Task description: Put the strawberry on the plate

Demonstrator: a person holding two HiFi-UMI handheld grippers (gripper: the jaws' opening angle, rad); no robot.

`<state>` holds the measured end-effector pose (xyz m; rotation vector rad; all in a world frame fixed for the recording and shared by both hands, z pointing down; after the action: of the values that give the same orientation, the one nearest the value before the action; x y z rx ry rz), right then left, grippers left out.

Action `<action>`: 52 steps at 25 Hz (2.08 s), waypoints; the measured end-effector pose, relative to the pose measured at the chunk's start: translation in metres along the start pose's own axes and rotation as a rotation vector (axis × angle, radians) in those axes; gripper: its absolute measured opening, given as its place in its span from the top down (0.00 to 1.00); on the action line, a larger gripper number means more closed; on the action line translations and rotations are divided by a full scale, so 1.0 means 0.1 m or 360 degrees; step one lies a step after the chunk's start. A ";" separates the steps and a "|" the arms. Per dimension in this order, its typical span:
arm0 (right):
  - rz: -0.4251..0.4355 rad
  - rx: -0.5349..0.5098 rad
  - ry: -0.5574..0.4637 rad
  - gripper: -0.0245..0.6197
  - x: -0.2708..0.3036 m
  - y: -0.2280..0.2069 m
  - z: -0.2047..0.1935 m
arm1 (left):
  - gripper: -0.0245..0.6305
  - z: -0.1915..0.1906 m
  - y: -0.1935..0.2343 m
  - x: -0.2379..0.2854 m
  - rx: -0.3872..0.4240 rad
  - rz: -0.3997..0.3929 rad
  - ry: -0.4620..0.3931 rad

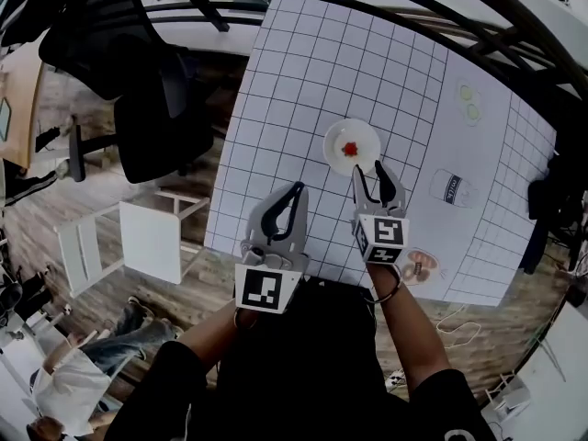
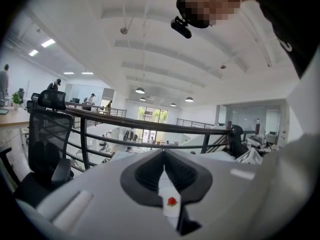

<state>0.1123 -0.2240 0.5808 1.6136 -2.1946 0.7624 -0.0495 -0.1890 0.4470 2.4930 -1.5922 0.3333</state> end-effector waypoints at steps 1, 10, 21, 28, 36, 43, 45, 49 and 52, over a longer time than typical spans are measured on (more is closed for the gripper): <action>0.0007 0.0008 -0.0022 0.69 -0.07 0.01 0.04 | 0.95 0.01 -0.03 -0.02 0.0003 0.0007 -0.0005; 0.0119 0.0067 -0.0189 0.74 -0.69 0.12 0.37 | 0.95 0.18 -0.29 -0.21 0.0049 0.0067 -0.0059; 0.0202 0.0117 -0.0290 0.96 -1.12 0.19 0.49 | 0.95 0.36 -0.55 -0.37 0.0169 0.0114 -0.0151; 0.0179 0.0023 -0.0343 0.96 -1.32 0.51 0.77 | 0.95 0.46 -0.44 -0.47 0.0192 0.0005 -0.0160; 0.0073 0.0054 -0.0443 0.96 -1.56 0.74 1.17 | 0.95 0.59 -0.40 -0.50 0.0107 -0.0123 -0.0239; 0.0036 -0.0078 -0.0517 0.96 -1.84 0.92 1.33 | 0.95 0.83 -0.40 -0.60 0.0005 -0.0186 -0.0300; 0.0044 -0.0063 -0.0545 0.96 -1.96 0.97 1.39 | 0.95 0.94 -0.39 -0.65 0.0019 -0.0197 -0.0342; 0.0036 -0.0057 -0.0595 0.96 -2.15 1.10 1.51 | 0.95 1.09 -0.34 -0.75 0.0084 -0.0170 -0.0402; 0.0028 -0.0102 -0.0638 0.96 -2.24 1.22 1.53 | 0.95 1.14 -0.34 -0.86 0.0086 -0.0168 -0.0412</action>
<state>0.0768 -0.1104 0.3078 1.8451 -2.4733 0.3909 -0.0423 -0.1294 0.3135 2.7423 -1.5477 0.0406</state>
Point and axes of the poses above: the fingertips, and each gripper's own axes: x forward along the fingers, y to its left, z out of its top, the point moved 4 cm from there along -x, backward along the fingers, and after that the axes turned 8 degrees about x, right-handed, at the moved point
